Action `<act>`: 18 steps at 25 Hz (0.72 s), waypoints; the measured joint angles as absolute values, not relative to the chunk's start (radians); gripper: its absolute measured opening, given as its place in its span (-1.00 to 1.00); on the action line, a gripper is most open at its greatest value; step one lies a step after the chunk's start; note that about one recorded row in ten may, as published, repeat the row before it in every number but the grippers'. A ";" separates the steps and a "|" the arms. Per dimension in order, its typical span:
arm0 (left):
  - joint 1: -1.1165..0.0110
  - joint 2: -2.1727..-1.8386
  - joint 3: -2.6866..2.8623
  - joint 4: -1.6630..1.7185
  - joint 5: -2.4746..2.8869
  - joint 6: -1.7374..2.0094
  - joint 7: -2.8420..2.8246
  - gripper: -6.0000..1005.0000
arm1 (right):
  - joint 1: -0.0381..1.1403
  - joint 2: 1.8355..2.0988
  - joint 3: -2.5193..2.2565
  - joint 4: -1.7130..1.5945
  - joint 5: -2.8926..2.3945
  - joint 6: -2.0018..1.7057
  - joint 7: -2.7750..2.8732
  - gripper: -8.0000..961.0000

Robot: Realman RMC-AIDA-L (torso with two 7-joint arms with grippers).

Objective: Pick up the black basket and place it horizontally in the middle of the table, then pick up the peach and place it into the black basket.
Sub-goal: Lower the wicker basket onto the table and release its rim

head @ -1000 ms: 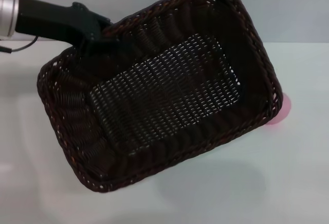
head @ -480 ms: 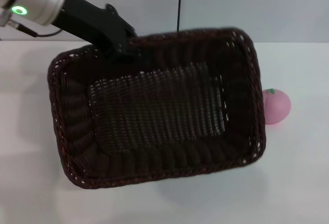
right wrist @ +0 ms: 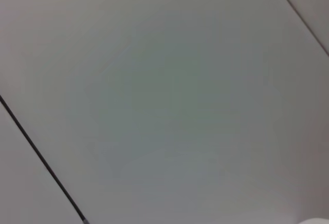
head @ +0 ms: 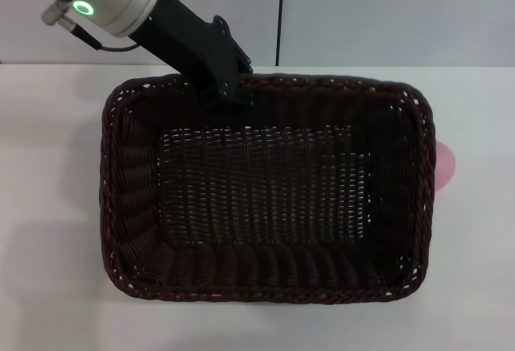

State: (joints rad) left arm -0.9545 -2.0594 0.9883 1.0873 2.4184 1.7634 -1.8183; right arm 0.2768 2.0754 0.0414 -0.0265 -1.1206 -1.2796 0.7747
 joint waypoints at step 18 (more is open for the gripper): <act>-0.954 -2.065 1.036 1.064 2.427 1.703 -1.869 -0.32 | 0.275 2.075 0.040 -0.009 -1.146 -1.271 0.775 0.45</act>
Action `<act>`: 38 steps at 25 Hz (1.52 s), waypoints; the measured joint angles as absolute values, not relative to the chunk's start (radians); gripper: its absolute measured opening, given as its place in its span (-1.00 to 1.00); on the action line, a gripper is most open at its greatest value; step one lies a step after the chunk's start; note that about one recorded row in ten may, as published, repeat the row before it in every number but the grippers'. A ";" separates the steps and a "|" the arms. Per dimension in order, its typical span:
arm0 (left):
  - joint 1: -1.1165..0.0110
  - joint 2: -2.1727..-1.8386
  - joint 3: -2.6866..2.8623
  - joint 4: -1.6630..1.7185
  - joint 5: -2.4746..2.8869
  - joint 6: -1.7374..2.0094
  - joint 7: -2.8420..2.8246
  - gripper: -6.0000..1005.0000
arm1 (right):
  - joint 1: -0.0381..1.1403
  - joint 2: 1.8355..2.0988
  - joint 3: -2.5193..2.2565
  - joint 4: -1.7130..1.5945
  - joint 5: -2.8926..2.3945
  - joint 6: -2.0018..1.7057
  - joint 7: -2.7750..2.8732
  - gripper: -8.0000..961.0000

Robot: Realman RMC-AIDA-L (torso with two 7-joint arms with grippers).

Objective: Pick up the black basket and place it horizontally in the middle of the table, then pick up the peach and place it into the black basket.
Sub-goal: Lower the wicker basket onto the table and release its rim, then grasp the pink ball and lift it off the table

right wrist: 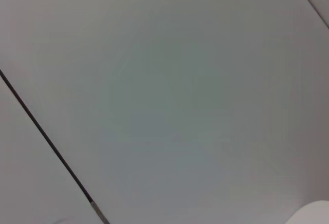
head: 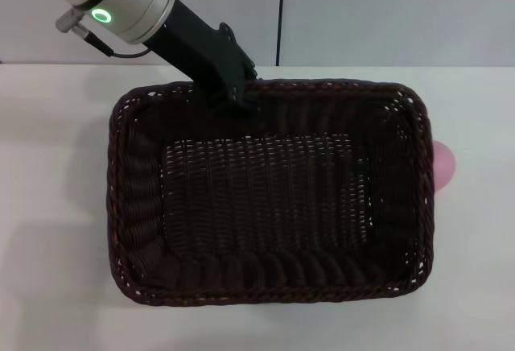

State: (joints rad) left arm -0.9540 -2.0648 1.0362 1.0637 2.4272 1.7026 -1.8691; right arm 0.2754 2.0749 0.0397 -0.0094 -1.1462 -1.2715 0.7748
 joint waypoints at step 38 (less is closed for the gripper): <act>-0.424 -2.064 0.973 0.947 1.306 1.440 -1.286 0.60 | 0.196 2.071 -0.387 -0.197 -1.237 -1.482 0.745 0.45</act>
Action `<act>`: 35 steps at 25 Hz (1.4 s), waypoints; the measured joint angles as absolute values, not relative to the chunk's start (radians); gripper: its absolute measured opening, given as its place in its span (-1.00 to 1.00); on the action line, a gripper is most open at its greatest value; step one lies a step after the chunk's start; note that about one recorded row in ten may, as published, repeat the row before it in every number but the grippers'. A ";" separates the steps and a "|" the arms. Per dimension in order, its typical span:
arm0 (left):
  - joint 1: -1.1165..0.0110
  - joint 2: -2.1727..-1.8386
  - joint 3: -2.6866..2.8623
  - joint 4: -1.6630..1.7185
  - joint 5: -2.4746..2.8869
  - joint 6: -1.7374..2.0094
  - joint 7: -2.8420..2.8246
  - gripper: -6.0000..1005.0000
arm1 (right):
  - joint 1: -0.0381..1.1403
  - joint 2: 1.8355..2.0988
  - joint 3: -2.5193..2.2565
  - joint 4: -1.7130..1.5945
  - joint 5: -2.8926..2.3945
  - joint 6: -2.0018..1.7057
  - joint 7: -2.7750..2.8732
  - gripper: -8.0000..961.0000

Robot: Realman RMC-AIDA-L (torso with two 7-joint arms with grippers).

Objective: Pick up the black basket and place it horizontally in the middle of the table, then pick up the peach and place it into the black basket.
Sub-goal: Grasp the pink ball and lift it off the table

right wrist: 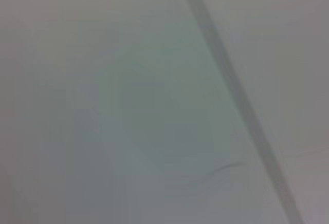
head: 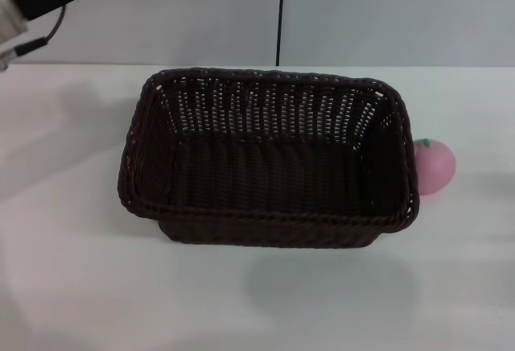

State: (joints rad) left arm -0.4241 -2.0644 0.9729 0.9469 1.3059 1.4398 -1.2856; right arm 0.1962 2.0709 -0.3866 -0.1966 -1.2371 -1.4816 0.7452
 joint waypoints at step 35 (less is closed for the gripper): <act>-0.339 -2.063 0.965 0.560 0.855 1.570 -1.018 0.60 | 0.369 2.063 -0.404 -0.288 -1.904 -1.303 0.832 0.31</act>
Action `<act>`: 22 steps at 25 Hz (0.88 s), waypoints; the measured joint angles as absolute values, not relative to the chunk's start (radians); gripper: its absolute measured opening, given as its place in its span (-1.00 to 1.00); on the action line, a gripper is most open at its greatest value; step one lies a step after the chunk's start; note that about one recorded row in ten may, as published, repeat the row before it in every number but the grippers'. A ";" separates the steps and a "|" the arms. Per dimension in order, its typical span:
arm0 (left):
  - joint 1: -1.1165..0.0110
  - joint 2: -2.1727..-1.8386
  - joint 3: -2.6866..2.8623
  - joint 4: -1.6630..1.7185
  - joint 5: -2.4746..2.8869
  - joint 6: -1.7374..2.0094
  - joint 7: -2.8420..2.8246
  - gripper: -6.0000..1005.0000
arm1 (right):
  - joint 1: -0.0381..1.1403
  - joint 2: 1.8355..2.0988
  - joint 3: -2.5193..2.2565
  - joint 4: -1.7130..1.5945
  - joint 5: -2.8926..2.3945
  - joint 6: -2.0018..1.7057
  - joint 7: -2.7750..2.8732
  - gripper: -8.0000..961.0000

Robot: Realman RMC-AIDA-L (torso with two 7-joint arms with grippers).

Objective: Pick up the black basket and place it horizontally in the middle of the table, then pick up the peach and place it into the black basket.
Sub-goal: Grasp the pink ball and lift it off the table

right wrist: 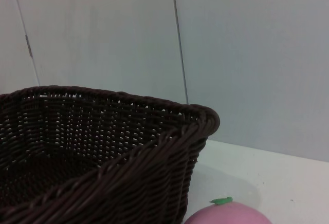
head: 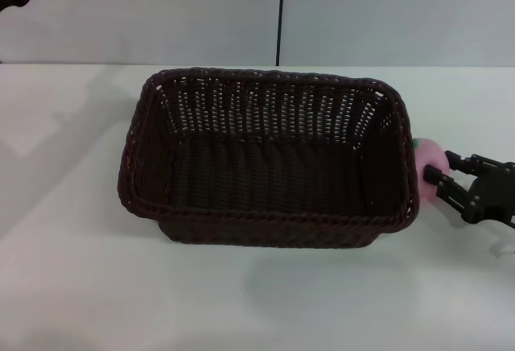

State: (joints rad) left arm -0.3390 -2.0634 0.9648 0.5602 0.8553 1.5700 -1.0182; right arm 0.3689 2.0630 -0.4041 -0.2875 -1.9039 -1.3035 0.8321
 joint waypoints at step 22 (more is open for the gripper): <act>-0.346 -2.060 0.962 0.526 0.840 1.580 -1.019 0.60 | 0.329 2.060 -0.175 -0.292 -1.883 -1.500 0.837 -0.78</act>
